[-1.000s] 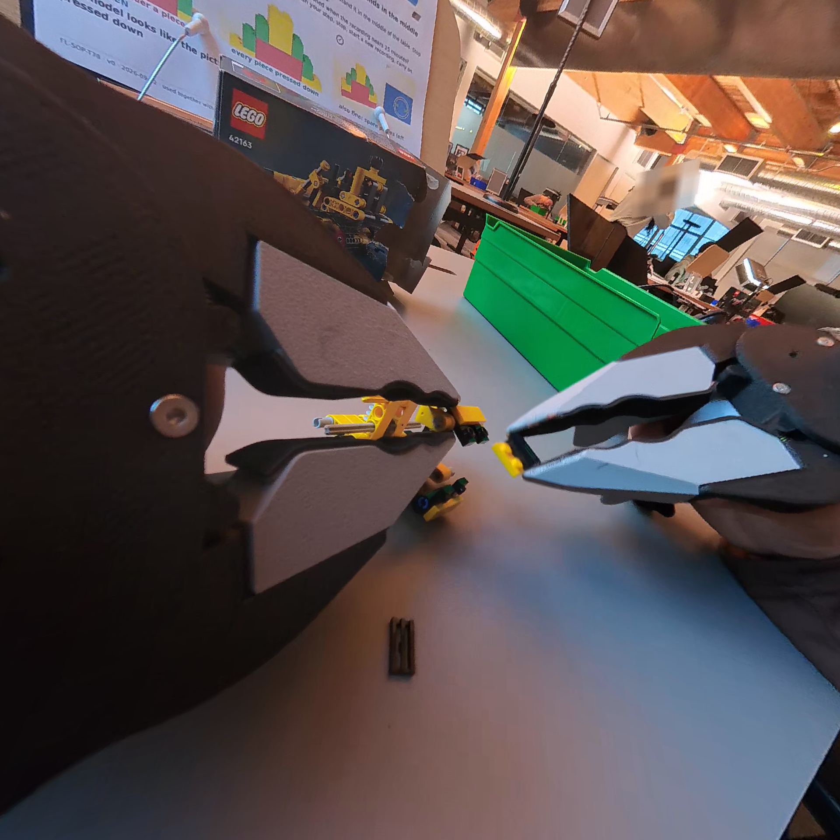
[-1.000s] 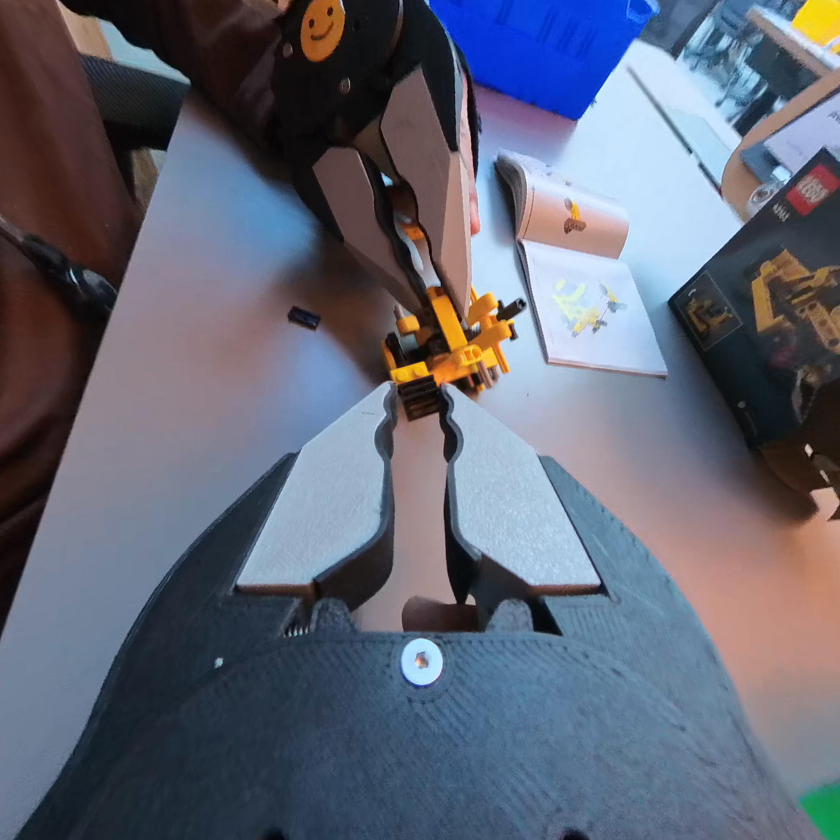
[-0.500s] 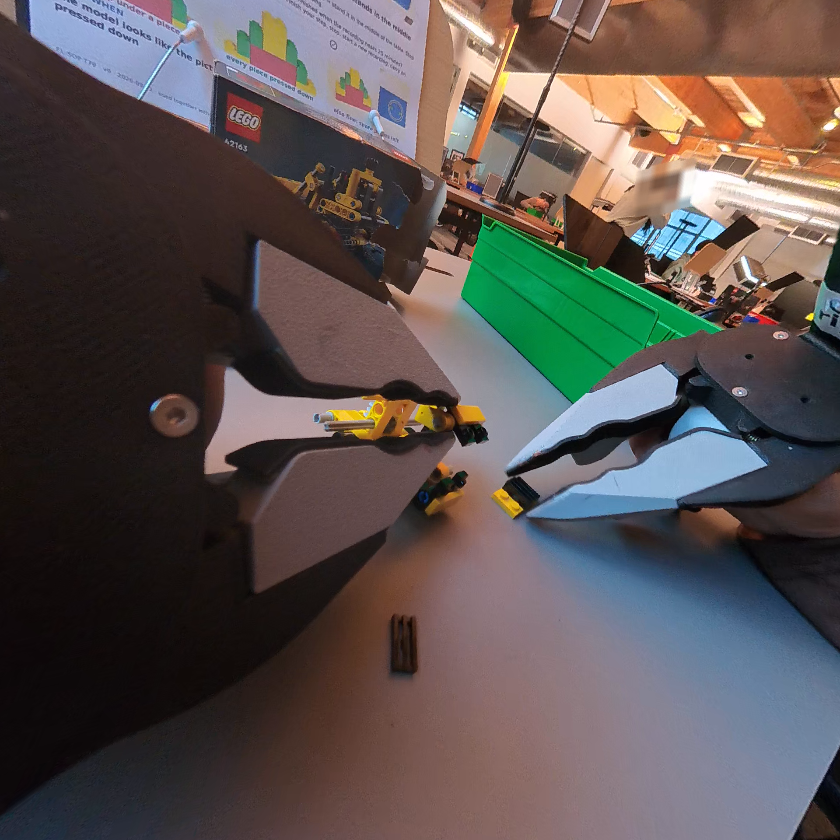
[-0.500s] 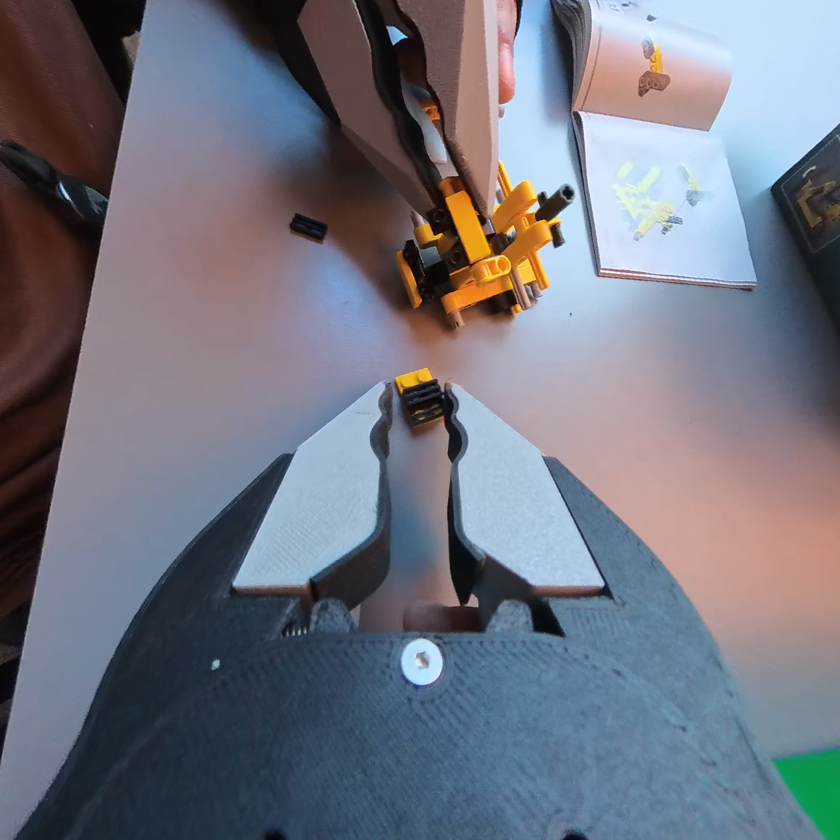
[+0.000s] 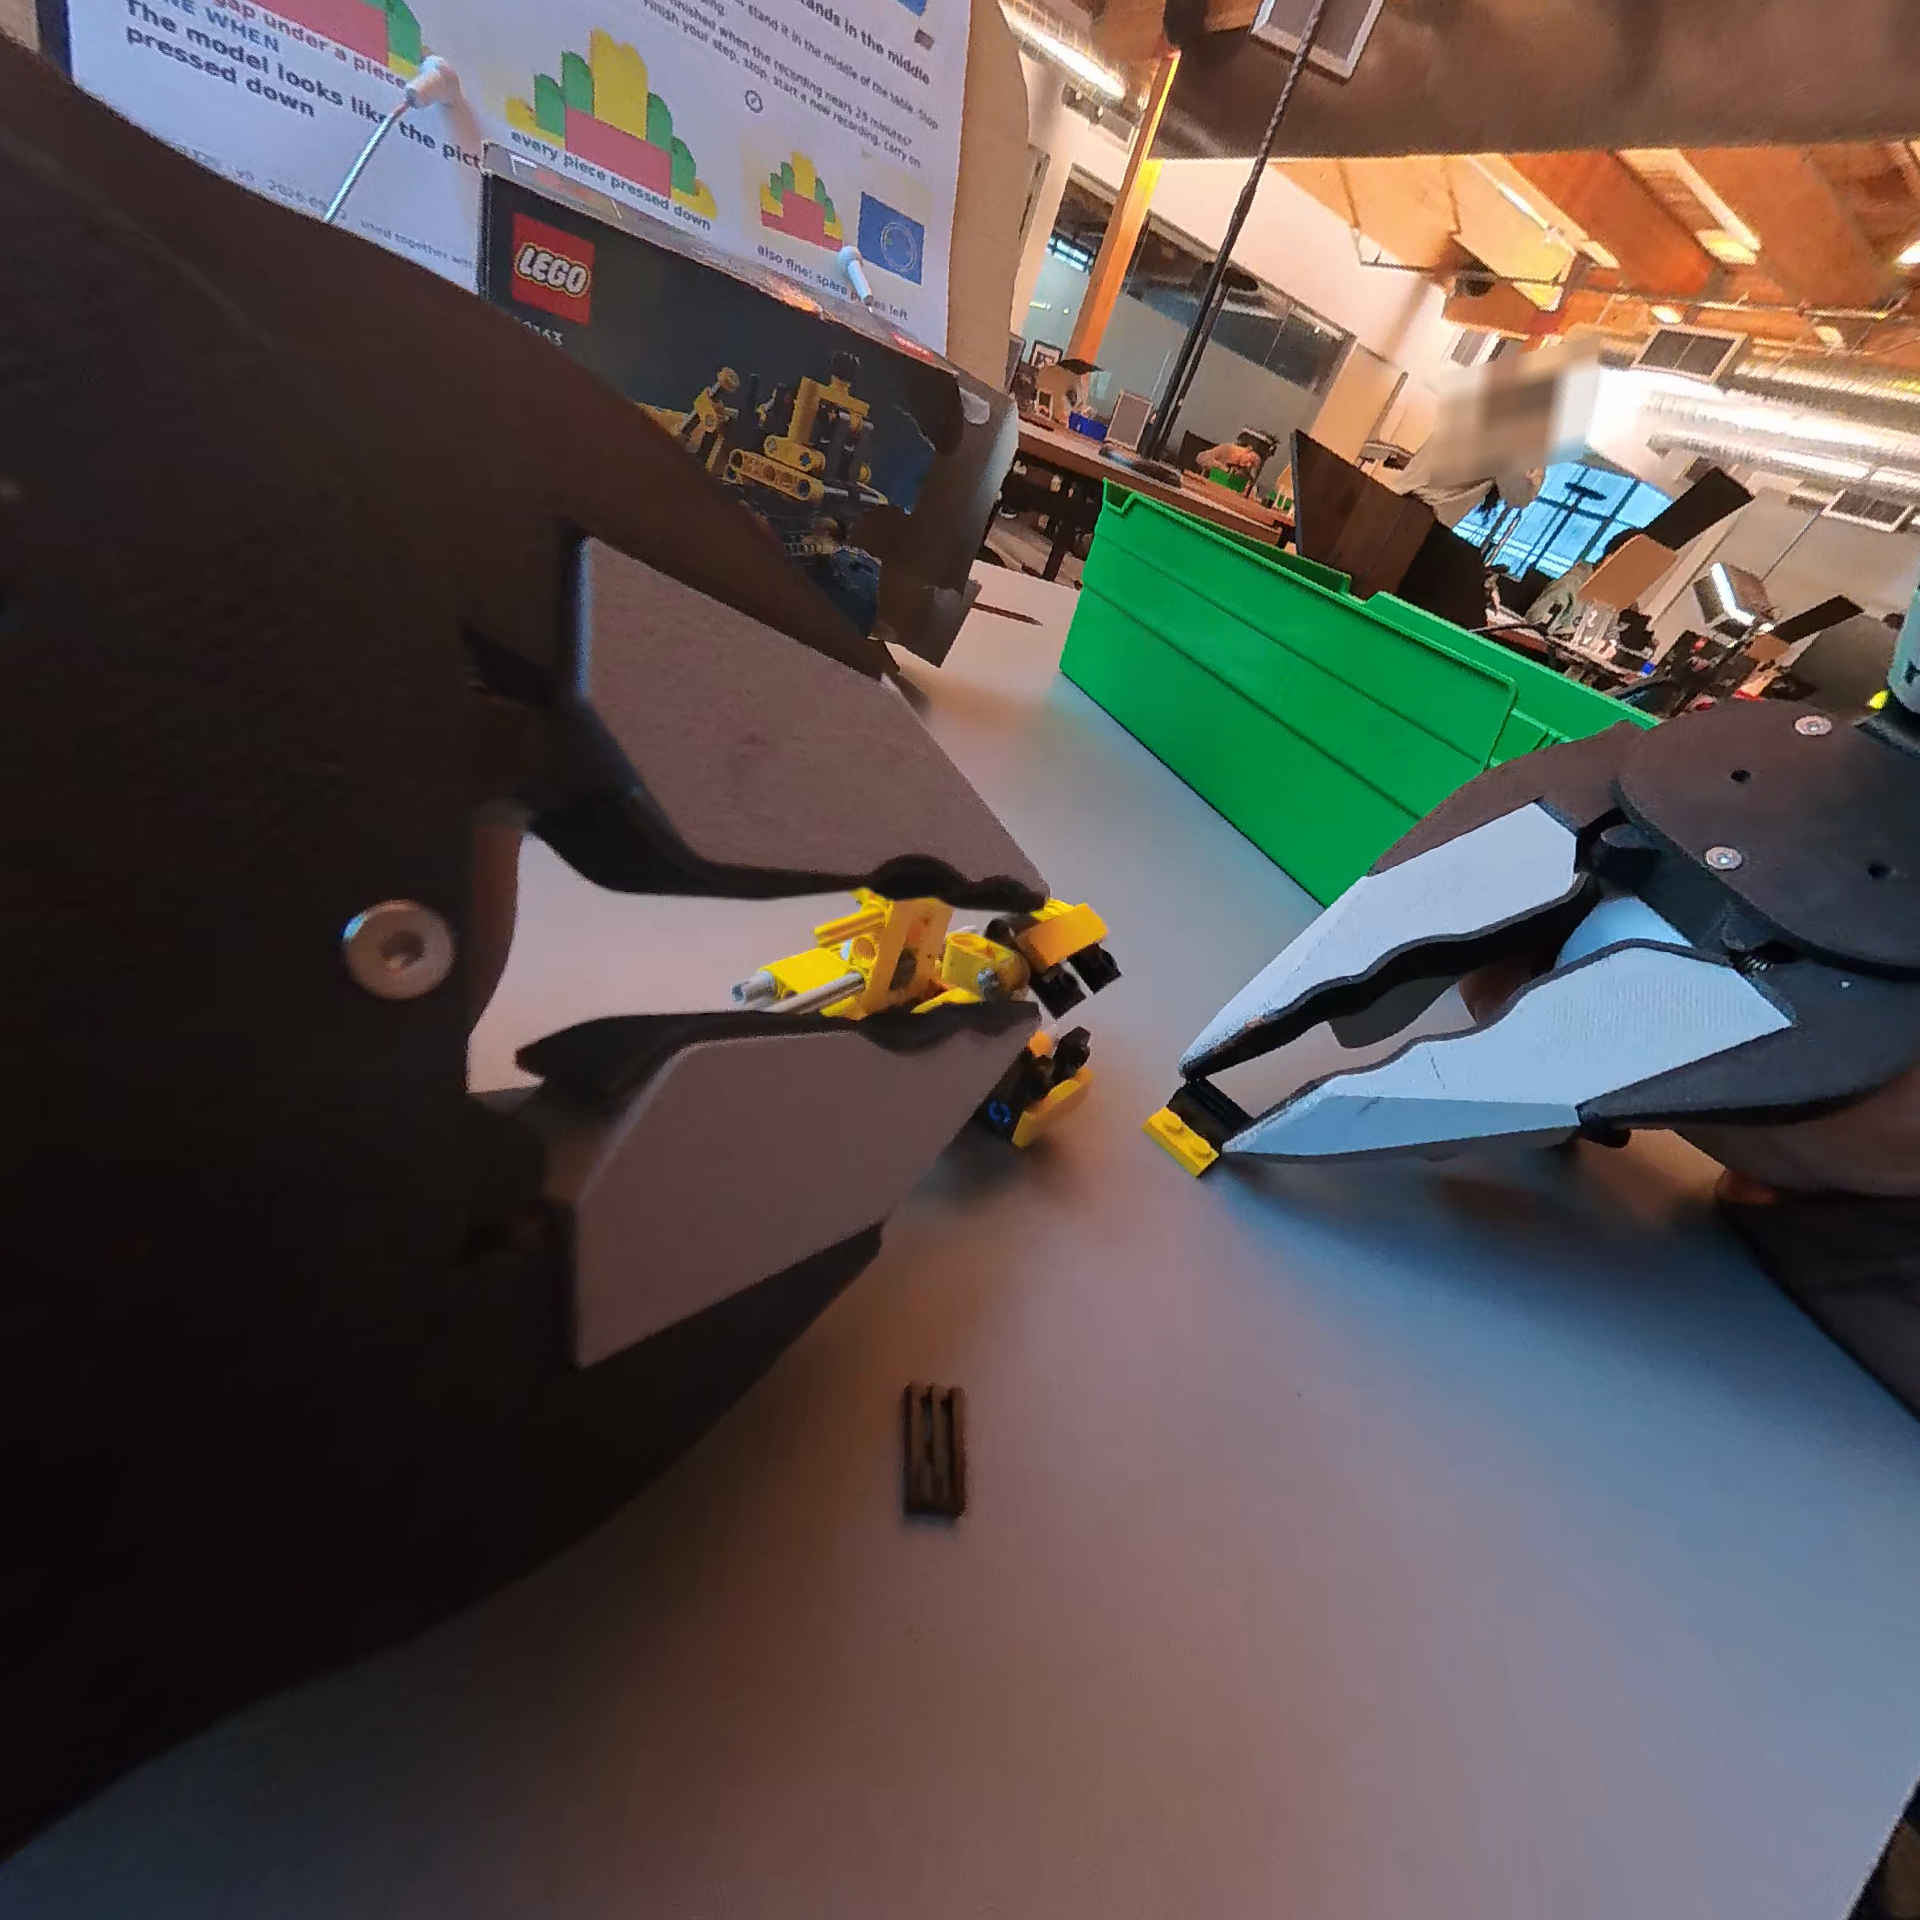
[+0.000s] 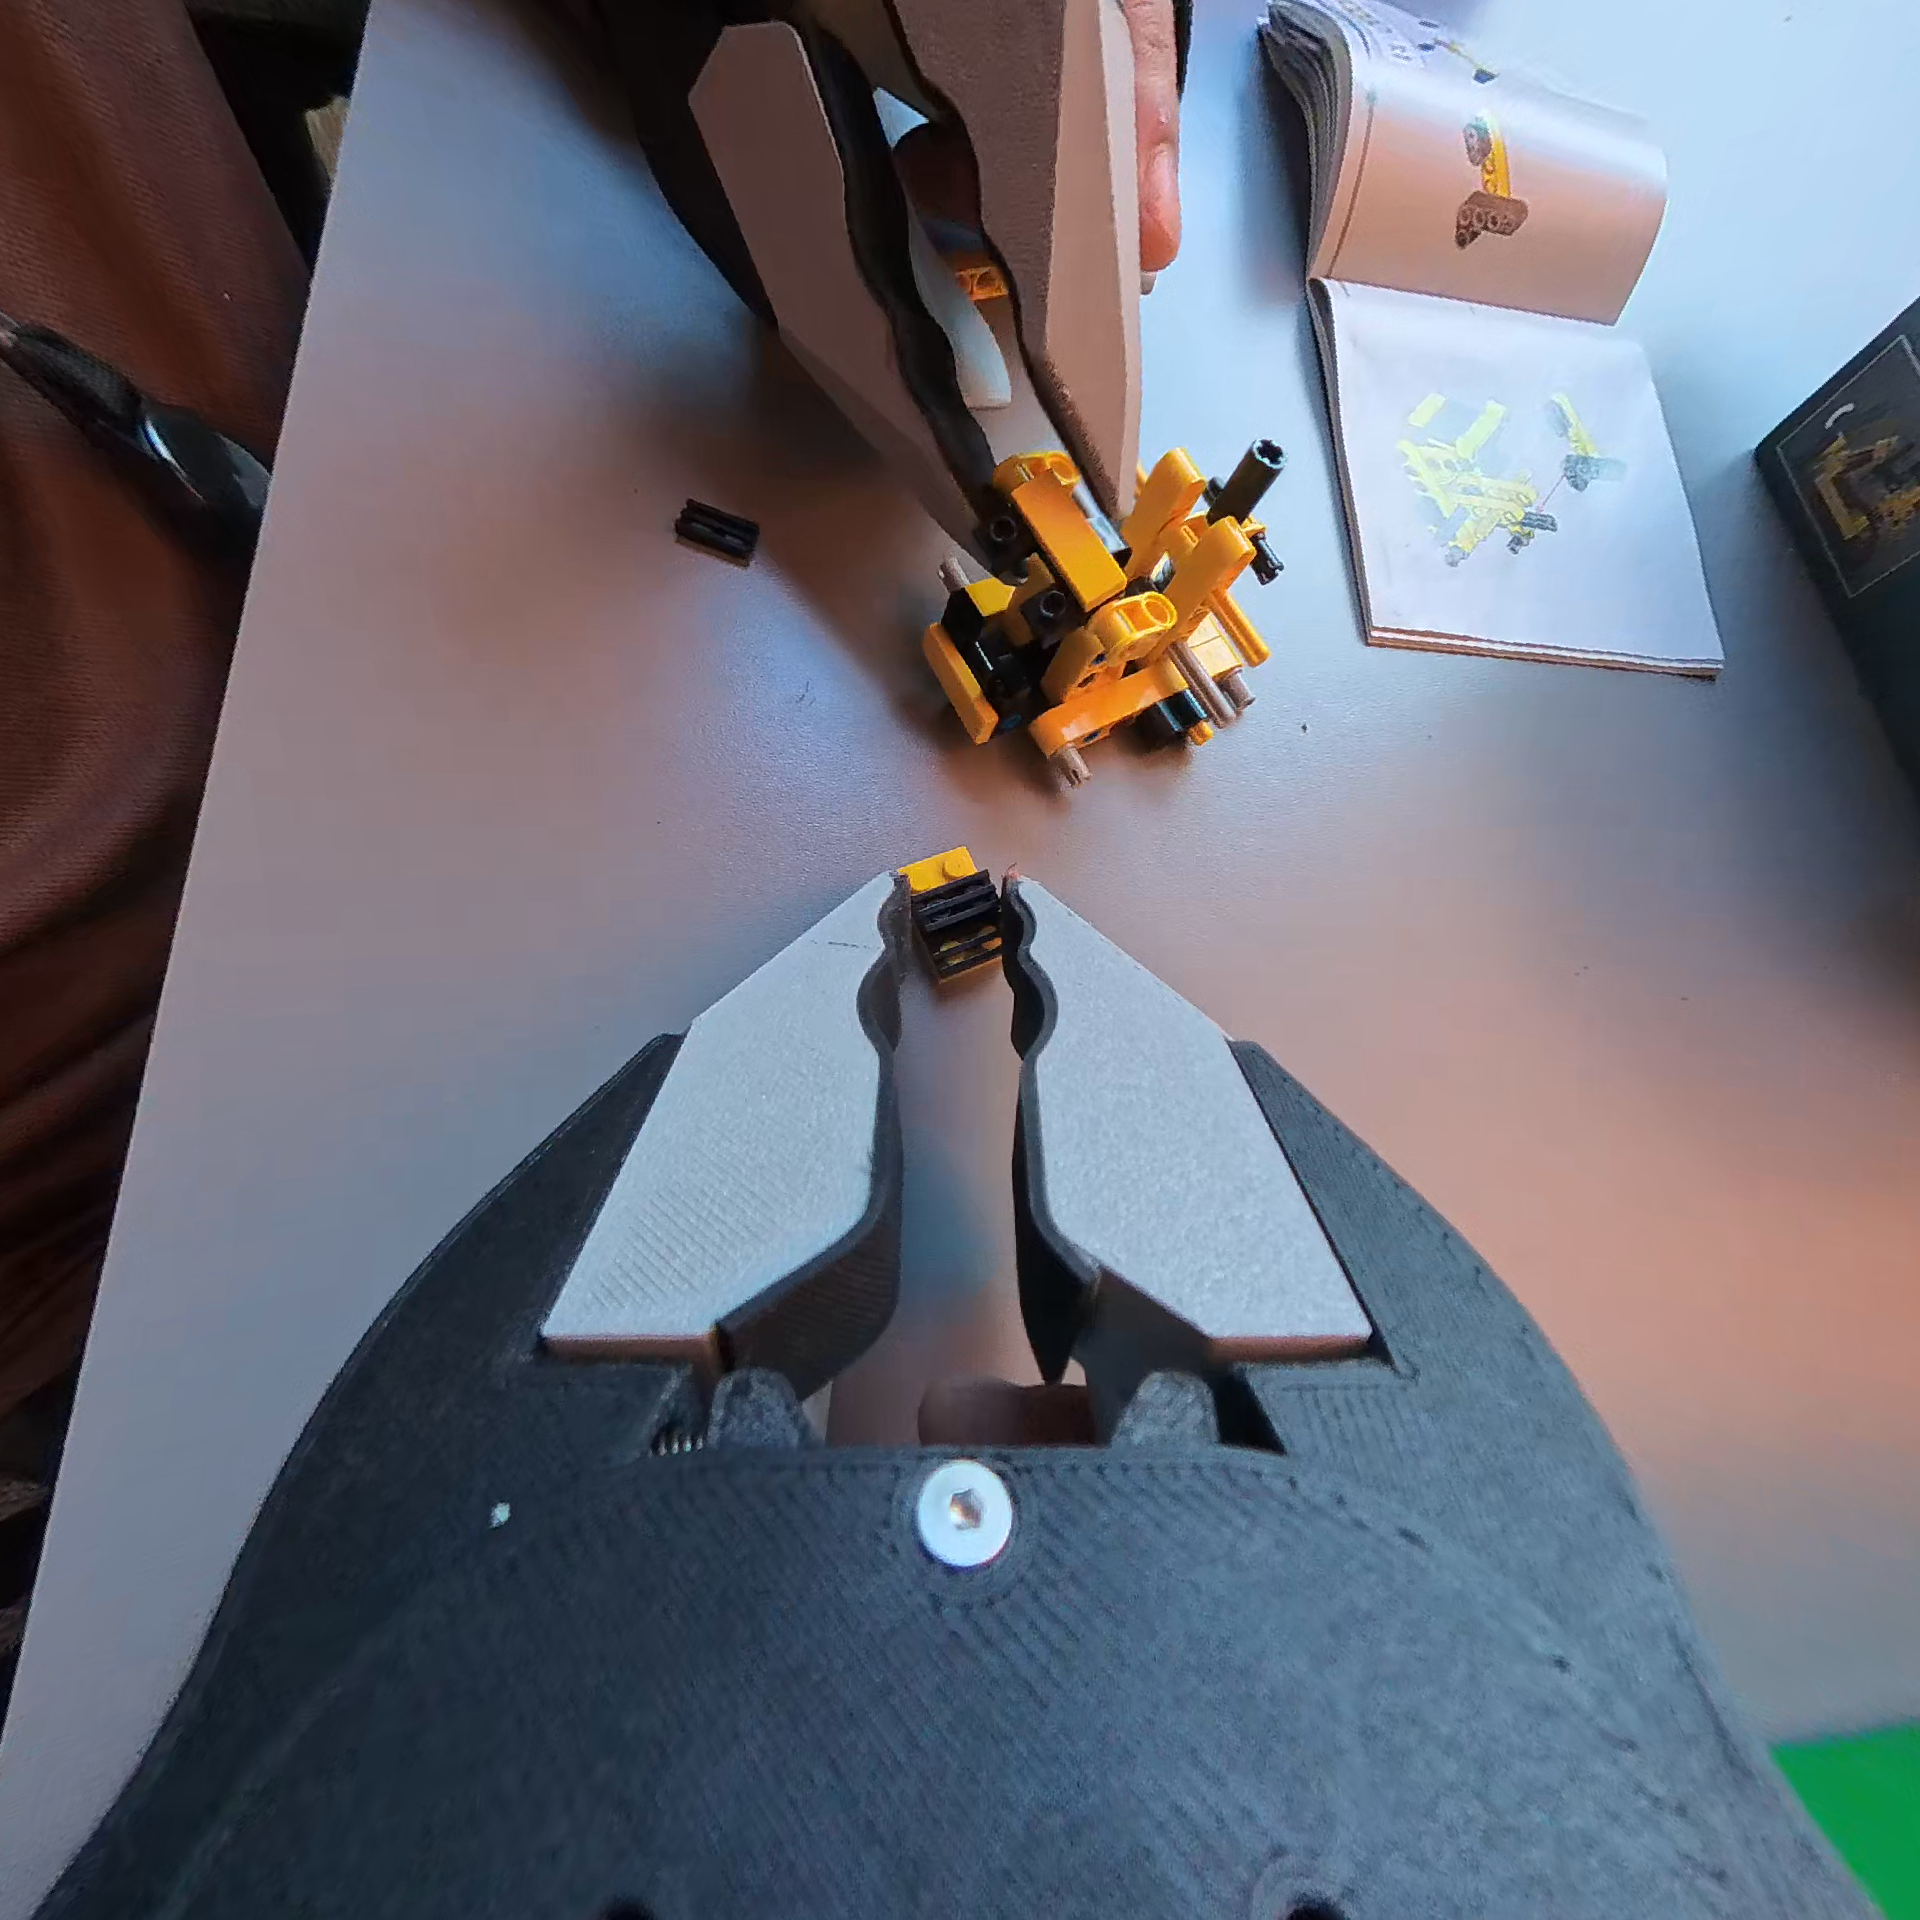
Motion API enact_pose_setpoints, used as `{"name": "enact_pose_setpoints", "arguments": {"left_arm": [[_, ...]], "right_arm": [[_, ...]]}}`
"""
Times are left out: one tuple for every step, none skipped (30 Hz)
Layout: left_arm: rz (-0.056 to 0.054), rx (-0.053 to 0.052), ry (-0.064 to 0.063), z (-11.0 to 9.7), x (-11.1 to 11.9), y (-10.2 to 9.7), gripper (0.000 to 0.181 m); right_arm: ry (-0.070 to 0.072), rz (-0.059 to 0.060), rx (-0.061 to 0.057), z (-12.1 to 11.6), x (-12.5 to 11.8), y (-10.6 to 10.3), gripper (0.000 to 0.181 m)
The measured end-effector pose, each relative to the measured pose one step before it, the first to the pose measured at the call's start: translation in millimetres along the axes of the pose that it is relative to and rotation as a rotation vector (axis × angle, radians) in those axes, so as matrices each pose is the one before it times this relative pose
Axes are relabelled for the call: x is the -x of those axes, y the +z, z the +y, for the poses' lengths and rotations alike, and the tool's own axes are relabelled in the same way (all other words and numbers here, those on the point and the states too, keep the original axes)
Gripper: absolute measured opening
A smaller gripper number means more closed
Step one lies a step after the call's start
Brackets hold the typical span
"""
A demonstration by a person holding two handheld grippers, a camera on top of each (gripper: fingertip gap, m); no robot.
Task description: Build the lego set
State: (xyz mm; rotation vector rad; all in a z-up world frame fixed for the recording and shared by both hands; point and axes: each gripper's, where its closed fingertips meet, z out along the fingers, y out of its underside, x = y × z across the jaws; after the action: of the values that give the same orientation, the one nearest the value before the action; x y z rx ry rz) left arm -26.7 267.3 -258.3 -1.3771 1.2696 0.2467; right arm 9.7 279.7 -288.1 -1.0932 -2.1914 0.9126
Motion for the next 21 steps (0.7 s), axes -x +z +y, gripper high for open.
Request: {"name": "enact_pose_setpoints", "arguments": {"left_arm": [[-0.0023,-0.0011,-0.0023,-0.28,0.38,-0.14,0.015],[0.0001,-0.0008,-0.0029,-0.3,0.07,-0.19,0.017],[-0.0005,-0.0014,-0.0027,-0.4,0.12,-0.23,0.018],[0.0008,-0.0021,-0.0015,-0.64,-0.12,-0.29,0.018],[0.0024,-0.0018,-0.0011,-0.61,-0.43,-0.23,0.019],[0.0013,-0.002,-0.001,-0.77,-0.41,-0.33,0.02],[0.0016,-0.002,-0.0009,-0.95,-0.22,-0.41,0.021],[0.0007,-0.0031,-0.0014,-1.29,-0.09,-0.55,0.022],[0.0,-0.0059,-0.0034,-1.85,0.26,-0.68,0.022],[-0.0001,-0.0058,-0.0041,-1.9,0.31,-0.71,0.022],[0.0,-0.0019,-0.0027,-1.39,0.33,-0.68,0.023],[0.0002,0.0003,-0.0011,-1.11,0.13,-0.51,0.023],[-0.0003,-0.0017,-0.0006,-1.55,0.02,-0.56,0.023],[0.0015,-0.0055,-0.0028,-2.57,-0.26,-0.69,0.023],[0.0044,-0.0084,-0.0052,-3.3,-0.75,-0.67,0.024],[0.0033,-0.0088,-0.0056,-3.81,-0.6,-0.62,0.024],[0.0042,-0.008,-0.0045,-3.84,-0.75,-0.55,0.024],[0.0033,-0.0079,-0.0027,-4.16,-0.81,-0.59,0.024],[0.0002,-0.0054,-0.0014,-3.89,-0.56,-0.52,0.024],[0.0,-0.0004,-0.0018,-3.73,-0.71,-0.39,0.024],[-0.0015,0.0051,-0.0076,-3.55,-0.64,-0.09,0.024]], "right_arm": [[-0.0022,0.0034,-0.0004,-0.28,-0.4,-0.23,0.013],[-0.0023,0.0036,-0.0005,-0.19,-0.31,-0.07,0.014],[-0.0011,0.0036,-0.0004,-0.48,-0.24,0.14,0.013],[0.0,0.0033,-0.0005,-0.44,-0.07,0.07,0.013],[0.0004,0.0036,-0.0011,-0.38,0.08,0.2,0.013],[0.001,0.0045,-0.0016,-0.22,0.11,-0.38,0.013],[0.0023,0.0054,-0.002,-0.21,-0.11,-0.72,0.013],[0.0033,0.0055,-0.0016,-0.3,-0.22,-0.84,0.013],[0.0034,0.0069,-0.002,-0.14,-0.37,-0.92,0.013],[0.0027,0.0089,-0.0039,-0.17,-0.39,-0.69,0.013],[0.0033,0.0095,-0.0046,-0.31,-0.09,-0.71,0.013],[0.0057,0.0069,-0.0041,-0.41,0.64,-1.25,0.013],[0.0068,0.0078,-0.0052,-0.54,0.39,-1.31,0.013],[0.0075,0.0105,-0.007,-0.99,0.23,-1.33,0.013],[0.0078,0.0129,-0.0092,-0.54,-0.37,-2.47,0.013],[0.0091,0.0154,-0.0088,-0.78,-0.26,-2.44,0.013],[0.0101,0.014,-0.0085,-0.73,-0.27,-2.08,0.013],[0.0097,0.0115,-0.0096,-1.0,0.38,-1.49,0.013],[0.01,0.0111,-0.0084,-0.83,0.97,-2.32,0.013],[0.0113,0.0113,-0.0094,-1.25,1.44,-2.72,0.013],[0.012,0.0074,-0.0138,-2.6,2.16,-2.88,0.013]]}}
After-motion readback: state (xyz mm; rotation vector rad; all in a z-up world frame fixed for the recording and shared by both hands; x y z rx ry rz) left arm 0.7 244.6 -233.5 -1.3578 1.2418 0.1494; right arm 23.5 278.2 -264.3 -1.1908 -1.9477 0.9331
